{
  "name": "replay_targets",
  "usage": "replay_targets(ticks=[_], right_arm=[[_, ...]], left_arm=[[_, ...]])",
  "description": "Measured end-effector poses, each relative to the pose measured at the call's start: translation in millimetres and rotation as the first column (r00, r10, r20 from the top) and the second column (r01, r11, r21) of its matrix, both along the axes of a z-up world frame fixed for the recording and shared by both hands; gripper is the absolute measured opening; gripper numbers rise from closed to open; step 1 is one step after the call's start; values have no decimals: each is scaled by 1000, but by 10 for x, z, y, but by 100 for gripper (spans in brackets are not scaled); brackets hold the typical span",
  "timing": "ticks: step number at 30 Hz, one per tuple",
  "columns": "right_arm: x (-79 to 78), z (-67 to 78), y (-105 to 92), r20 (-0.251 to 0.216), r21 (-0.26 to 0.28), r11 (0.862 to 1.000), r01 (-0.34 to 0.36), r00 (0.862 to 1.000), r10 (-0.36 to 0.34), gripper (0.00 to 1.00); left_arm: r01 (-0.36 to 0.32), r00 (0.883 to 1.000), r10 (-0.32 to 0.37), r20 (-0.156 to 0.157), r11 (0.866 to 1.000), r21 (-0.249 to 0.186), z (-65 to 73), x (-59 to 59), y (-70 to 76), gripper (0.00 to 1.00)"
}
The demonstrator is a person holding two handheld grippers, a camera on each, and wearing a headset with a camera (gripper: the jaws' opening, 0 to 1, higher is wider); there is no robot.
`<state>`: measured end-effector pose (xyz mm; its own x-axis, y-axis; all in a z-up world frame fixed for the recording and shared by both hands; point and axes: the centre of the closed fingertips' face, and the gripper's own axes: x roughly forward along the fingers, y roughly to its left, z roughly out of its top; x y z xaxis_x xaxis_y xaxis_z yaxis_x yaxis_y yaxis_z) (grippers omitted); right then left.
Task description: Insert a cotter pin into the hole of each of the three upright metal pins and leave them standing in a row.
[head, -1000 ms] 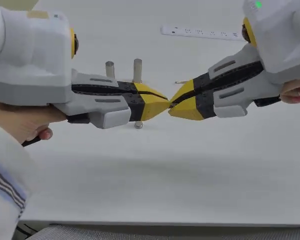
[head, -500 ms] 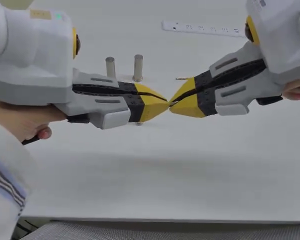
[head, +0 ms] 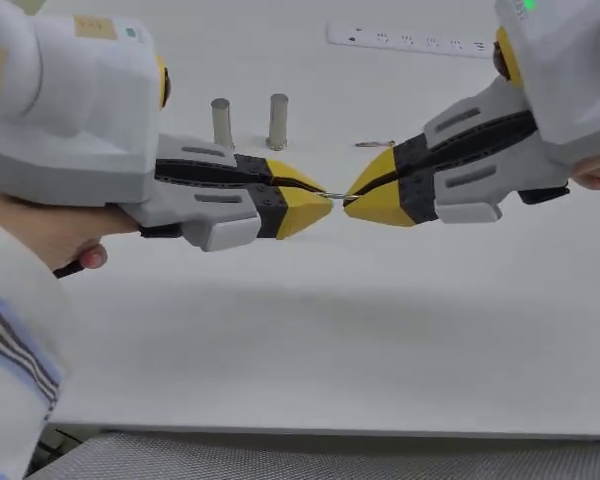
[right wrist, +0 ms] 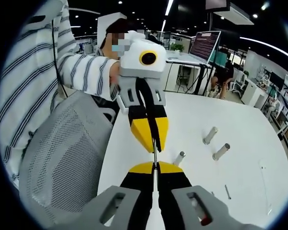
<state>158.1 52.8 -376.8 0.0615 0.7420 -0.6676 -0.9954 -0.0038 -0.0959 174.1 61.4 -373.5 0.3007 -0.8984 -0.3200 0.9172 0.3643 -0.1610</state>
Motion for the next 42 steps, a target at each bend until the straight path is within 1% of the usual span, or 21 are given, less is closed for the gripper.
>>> replay_targets(ticks=[1, 3, 4, 5, 6, 7, 8, 10, 12, 13, 14, 15, 17, 22, 26, 29, 32, 36, 38, 40, 42], right_arm=[[34, -29, -6, 3, -7, 1000, 6, 1000, -6, 0], [88, -78, -19, 11, -21, 1000, 21, 1000, -21, 0], [99, -89, -21, 14, -25, 999, 25, 1000, -25, 0], [141, -143, -40, 15, -44, 998, 44, 999, -44, 0], [164, -171, -50, 13, -54, 997, 54, 999, -53, 0], [275, -236, -70, 20, -60, 996, 72, 997, -71, 0], [324, -274, -79, 20, -66, 995, 79, 997, -78, 0], [380, -340, -91, 31, -90, 992, 89, 996, -87, 0], [406, -370, -95, 48, -115, 989, 92, 995, -87, 0], [420, -390, -88, 49, -119, 989, 93, 995, -88, 0], [451, -421, -85, 51, -127, 987, 95, 995, -89, 0], [477, -443, -84, 51, -129, 987, 96, 995, -90, 0], [529, -481, -66, 49, -129, 986, 102, 994, -96, 0], [615, -545, -9, 65, -136, 987, 88, 995, -80, 0], [651, -603, 9, 67, -146, 985, 87, 995, -77, 0], [656, -629, 31, 56, -142, 986, 84, 995, -76, 0], [668, -661, 35, 63, -156, 985, 79, 996, -70, 0], [647, -667, 45, 54, -152, 986, 74, 996, -67, 0], [657, -662, 48, 55, -147, 986, 78, 996, -70, 0], [667, -663, 48, 52, -144, 986, 80, 996, -74, 0], [674, -669, 47, 48, -150, 985, 81, 996, -74, 0]], left_arm=[[-6, 1000, 6, -1, 1000, 7, -17, 19, 18, 3], [-30, 1000, 30, 1, 999, 34, -72, 94, 82, 10], [-58, 998, 58, -4, 997, 52, -113, 158, 139, 14], [-82, 996, 83, -14, 995, 62, -145, 204, 180, 17], [-97, 995, 99, -25, 993, 73, -175, 232, 214, 17], [-92, 996, 94, -14, 992, 81, -191, 256, 233, 17], [-95, 995, 97, -12, 992, 84, -198, 262, 241, 17], [-108, 994, 110, -18, 988, 108, -248, 296, 273, 19], [-111, 993, 115, -24, 986, 124, -289, 318, 291, 20], [-110, 993, 115, -24, 984, 139, -319, 332, 299, 20], [-112, 993, 116, -20, 982, 149, -339, 348, 308, 19], [-119, 992, 123, -8, 978, 172, -372, 384, 329, 18], [-116, 993, 119, -3, 974, 193, -412, 415, 340, 15], [-99, 995, 103, -9, 975, 201, -434, 442, 303, 20], [-83, 996, 87, -10, 973, 215, -471, 465, 274, 19], [-70, 997, 75, -11, 971, 229, -510, 494, 253, 19], [-51, 998, 56, -14, 970, 238, -545, 517, 224, 17], [-29, 999, 34, -15, 969, 245, -565, 515, 187, 14], [-28, 999, 33, -13, 968, 249, -577, 526, 185, 10], [-10, 1000, 14, -13, 967, 253, -587, 519, 184, 5], [-13, 1000, 17, -12, 968, 251, -577, 530, 176, 6]])
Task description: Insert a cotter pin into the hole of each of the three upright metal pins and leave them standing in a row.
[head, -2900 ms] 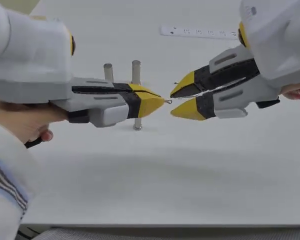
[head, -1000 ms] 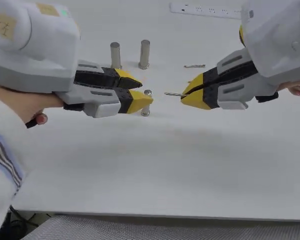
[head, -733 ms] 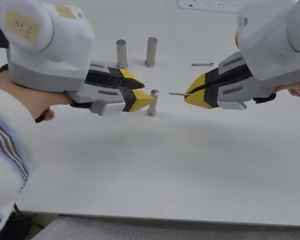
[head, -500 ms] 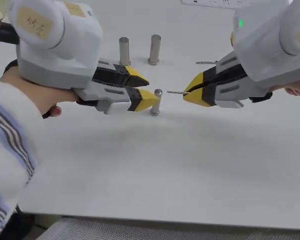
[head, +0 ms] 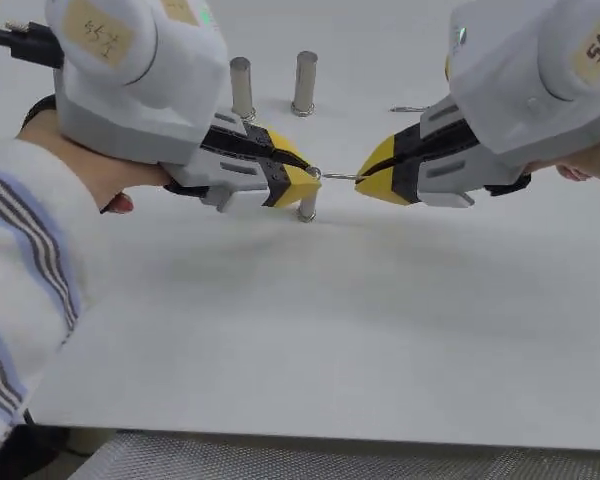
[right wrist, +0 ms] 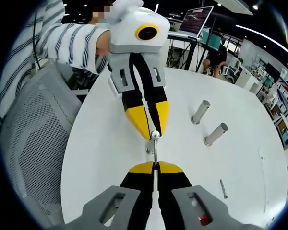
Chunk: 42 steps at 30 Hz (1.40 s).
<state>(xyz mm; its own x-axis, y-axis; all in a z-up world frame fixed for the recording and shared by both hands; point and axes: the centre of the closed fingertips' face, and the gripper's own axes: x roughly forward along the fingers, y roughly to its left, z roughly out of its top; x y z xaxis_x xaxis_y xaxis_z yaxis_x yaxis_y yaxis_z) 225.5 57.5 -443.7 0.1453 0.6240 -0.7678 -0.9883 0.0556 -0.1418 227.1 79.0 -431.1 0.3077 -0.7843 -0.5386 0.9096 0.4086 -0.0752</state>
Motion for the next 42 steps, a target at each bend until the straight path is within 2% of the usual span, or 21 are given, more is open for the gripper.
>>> replay_targets(ticks=[5, 7, 11, 13, 17, 21, 24, 32, 34, 37, 42], right_arm=[[-10, -10, 32, -1, -8, 1000, -13, 1000, 13, 0], [-7, -19, 43, -4, -9, 1000, -10, 1000, 10, 0], [-43, -25, 105, -9, -3, 1000, -15, 1000, 15, 0], [-23, -43, 115, 7, -10, 1000, -16, 1000, 16, 0], [11, -50, 139, -2, 2, 1000, -3, 1000, 3, 0], [9, -59, 183, 4, -6, 1000, -16, 1000, 16, 0], [4, -61, 215, 4, -5, 1000, -25, 1000, 25, 0], [-21, -59, 326, -3, 13, 999, -41, 999, 41, 0], [-39, -26, 349, -13, 52, 998, -33, 999, 34, 3], [-33, -14, 315, -11, 63, 998, -16, 1000, 17, 14], [-31, -15, 208, -4, 31, 1000, -4, 1000, 4, 12]], left_arm=[[9, 1000, -9, -4, 1000, 9, 1, 4, 33, 6], [1, 1000, -1, -19, 1000, 5, 1, -1, 48, 6], [4, 1000, -3, -18, 1000, 3, -3, -8, 43, 6], [-6, 1000, 6, -18, 1000, 5, -3, 6, 57, 6], [-10, 1000, 10, -18, 1000, 6, -8, 9, 78, 5], [-14, 1000, 14, -23, 1000, 13, -19, 11, 89, 5], [-13, 1000, 13, -16, 1000, 17, -26, 16, 87, 5], [-8, 1000, 8, -3, 1000, 26, -35, 5, 54, 5], [-12, 1000, 12, -5, 1000, 26, -43, 9, 61, 5], [-14, 1000, 14, -1, 1000, 26, -53, 14, 58, 5], [-9, 1000, 9, 0, 1000, 29, -63, 25, 58, 5]])
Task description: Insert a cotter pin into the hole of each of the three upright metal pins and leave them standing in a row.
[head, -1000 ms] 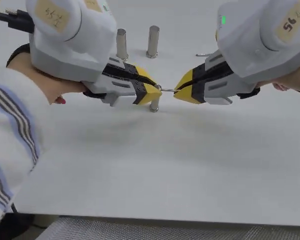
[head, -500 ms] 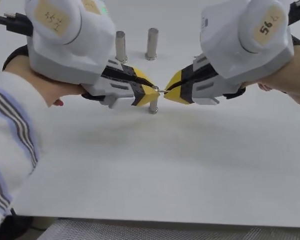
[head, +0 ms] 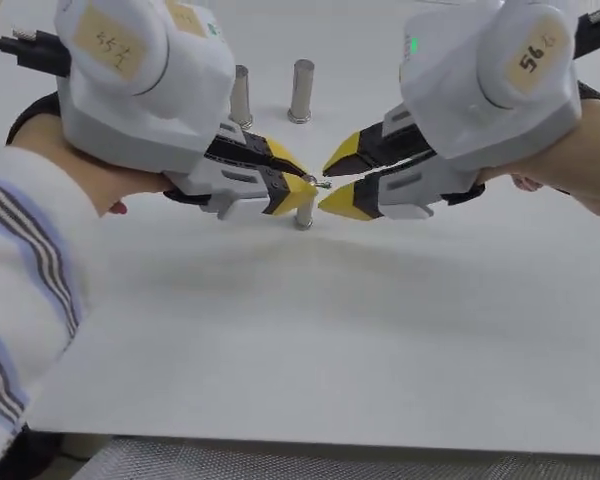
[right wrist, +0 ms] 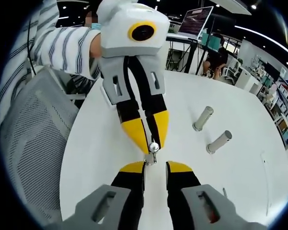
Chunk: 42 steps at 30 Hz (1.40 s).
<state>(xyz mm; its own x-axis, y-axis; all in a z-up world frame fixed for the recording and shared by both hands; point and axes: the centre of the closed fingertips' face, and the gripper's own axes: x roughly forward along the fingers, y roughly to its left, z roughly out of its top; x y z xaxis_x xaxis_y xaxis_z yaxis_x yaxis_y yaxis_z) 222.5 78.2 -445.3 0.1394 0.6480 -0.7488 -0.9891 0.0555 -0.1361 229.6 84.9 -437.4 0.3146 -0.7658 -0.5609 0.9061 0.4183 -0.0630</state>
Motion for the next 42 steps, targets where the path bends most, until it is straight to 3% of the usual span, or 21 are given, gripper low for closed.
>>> replay_targets(ticks=[6, 16, 22, 29, 31, 34, 36, 39, 42], right_arm=[[-15, 10, 9, -6, 5, 1000, -6, 1000, 6, 1], [-14, -9, 58, 24, -22, 998, -60, 998, 61, 0], [3, -29, 119, 65, -56, 991, -122, 990, 125, 0], [15, -10, 144, 69, -40, 992, -118, 990, 120, 0], [23, -1, 139, 56, -24, 995, -96, 994, 98, 0], [13, 25, 129, 45, -5, 997, -78, 996, 78, 12], [7, 27, 106, 44, -8, 997, -73, 996, 73, 10], [-8, 30, 84, 35, 1, 998, -56, 998, 56, 11], [-32, 23, 73, 15, 26, 999, -25, 1000, 24, 13]], left_arm=[[-1, 1000, 1, -1, 1000, 0, 4, -5, -11, 5], [3, 1000, -3, 5, 1000, 10, 4, -4, -10, 5], [4, 1000, -4, 5, 1000, 17, 16, -17, -27, 5], [3, 1000, -3, 5, 1000, 19, 19, -19, -33, 5], [16, 999, -17, 31, 1000, 26, 19, -8, -31, 5], [19, 999, -21, 33, 999, 36, 4, -7, -14, 6], [43, 997, -46, 63, 998, 54, -3, -7, 4, 5], [41, 996, -45, 78, 998, 51, 13, -16, 38, 15], [-1, 997, 0, 82, 1000, 13, 58, 14, 106, 36]])
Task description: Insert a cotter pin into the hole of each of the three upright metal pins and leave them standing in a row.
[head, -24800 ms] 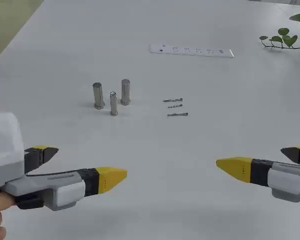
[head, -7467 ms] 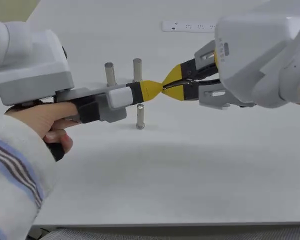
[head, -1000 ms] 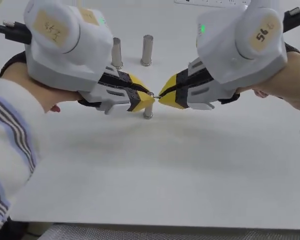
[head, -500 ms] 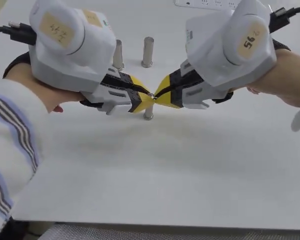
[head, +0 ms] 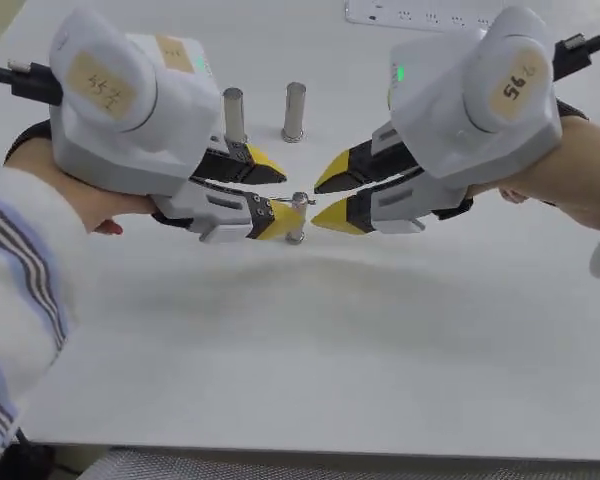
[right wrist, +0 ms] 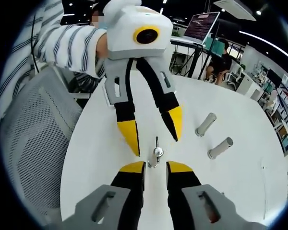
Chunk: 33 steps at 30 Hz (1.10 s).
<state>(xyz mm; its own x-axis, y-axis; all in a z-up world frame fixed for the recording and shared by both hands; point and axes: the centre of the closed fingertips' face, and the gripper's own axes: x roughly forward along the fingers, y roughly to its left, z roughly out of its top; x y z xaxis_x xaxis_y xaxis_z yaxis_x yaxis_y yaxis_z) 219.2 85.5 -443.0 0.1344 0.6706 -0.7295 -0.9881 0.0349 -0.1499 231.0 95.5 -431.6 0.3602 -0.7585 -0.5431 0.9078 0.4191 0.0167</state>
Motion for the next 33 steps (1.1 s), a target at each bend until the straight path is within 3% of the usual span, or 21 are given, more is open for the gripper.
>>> replay_targets(ticks=[1, 2, 4, 6, 10, 13, 22, 23, 24, 26, 30, 33], right_arm=[[-3, -5, 0, -8, 9, 1000, 11, 1000, -11, 13], [-11, -17, -3, -21, 21, 999, 27, 999, -27, 13], [-23, -52, -12, -27, 27, 999, 39, 999, -38, 13], [-38, -89, -17, -31, 25, 999, 46, 998, -45, 13], [-63, -143, -11, -53, 41, 996, 73, 996, -71, 13], [-60, -175, 5, -71, 69, 992, 102, 993, -97, 14], [-3, -212, 77, -113, 172, 968, 183, 980, -165, 13], [6, -204, 92, -117, 195, 962, 192, 978, -171, 12], [4, -170, 136, -140, 242, 947, 210, 974, -180, 12], [10, -155, 156, -158, 275, 933, 230, 969, -192, 12], [20, -211, 158, -160, 283, 928, 242, 966, -203, 11], [4, -252, 174, -199, 290, 920, 266, 956, -214, 7]], left_arm=[[-9, 1000, 9, -9, 1000, -23, 18, -6, 9, 42], [-20, 999, 17, -43, 998, -57, 37, -41, 21, 47], [-41, 997, 34, -76, 995, -94, 68, -99, -28, 48], [-65, 995, 56, -77, 992, -112, 70, -97, 29, 51], [-79, 996, 71, -61, 986, -144, 73, -156, 125, 72], [-101, 993, 88, -80, 979, -180, 80, -204, 166, 80], [-189, 979, 170, -108, 963, -191, -9, -222, 289, 95], [-206, 978, 194, -83, 960, -190, -1, -189, 320, 97], [-221, 975, 215, -53, 956, -191, 21, -159, 353, 99], [-230, 973, 220, -71, 950, -209, 36, -176, 361, 99], [-241, 970, 226, -89, 947, -214, 27, -193, 382, 99], [-247, 968, 233, -93, 949, -194, -12, -206, 410, 99]])
